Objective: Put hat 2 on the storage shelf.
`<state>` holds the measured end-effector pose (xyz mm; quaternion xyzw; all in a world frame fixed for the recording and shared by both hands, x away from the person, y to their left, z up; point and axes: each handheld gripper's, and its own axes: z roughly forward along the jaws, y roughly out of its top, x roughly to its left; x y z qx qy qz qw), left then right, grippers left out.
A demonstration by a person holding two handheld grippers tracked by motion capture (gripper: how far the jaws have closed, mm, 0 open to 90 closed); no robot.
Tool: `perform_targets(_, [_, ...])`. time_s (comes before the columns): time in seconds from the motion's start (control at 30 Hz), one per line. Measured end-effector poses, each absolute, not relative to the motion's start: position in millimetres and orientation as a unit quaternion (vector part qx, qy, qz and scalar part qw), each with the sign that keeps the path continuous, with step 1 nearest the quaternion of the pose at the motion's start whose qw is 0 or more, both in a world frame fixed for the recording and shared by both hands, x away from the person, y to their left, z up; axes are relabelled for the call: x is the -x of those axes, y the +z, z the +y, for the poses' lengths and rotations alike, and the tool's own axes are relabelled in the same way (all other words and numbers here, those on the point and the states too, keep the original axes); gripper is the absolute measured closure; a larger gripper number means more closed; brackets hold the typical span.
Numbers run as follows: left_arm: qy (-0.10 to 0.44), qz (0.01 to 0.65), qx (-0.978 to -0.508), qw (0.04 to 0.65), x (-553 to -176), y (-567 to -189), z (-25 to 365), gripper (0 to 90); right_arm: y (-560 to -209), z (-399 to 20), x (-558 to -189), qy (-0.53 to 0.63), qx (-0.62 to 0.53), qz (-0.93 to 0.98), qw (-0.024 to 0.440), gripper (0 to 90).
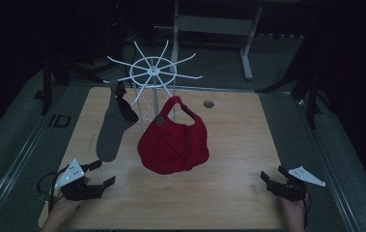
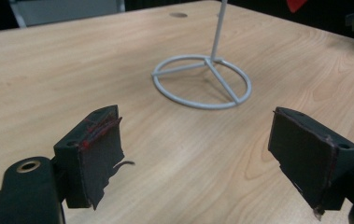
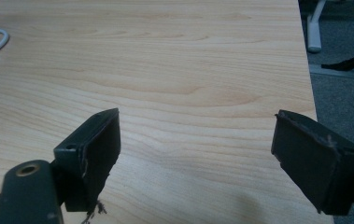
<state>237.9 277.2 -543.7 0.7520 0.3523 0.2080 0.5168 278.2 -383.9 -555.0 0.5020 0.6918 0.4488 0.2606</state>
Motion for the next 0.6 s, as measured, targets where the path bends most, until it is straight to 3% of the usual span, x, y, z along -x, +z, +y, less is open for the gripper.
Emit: perform_targets(0.6, [0.210, 0.354, -0.764, 0.497, -229.6, -554.1, 269.5, 15.9, -555.1, -383.4, -278.7, 0.445, -0.506, 0.692, 0.261, 15.6])
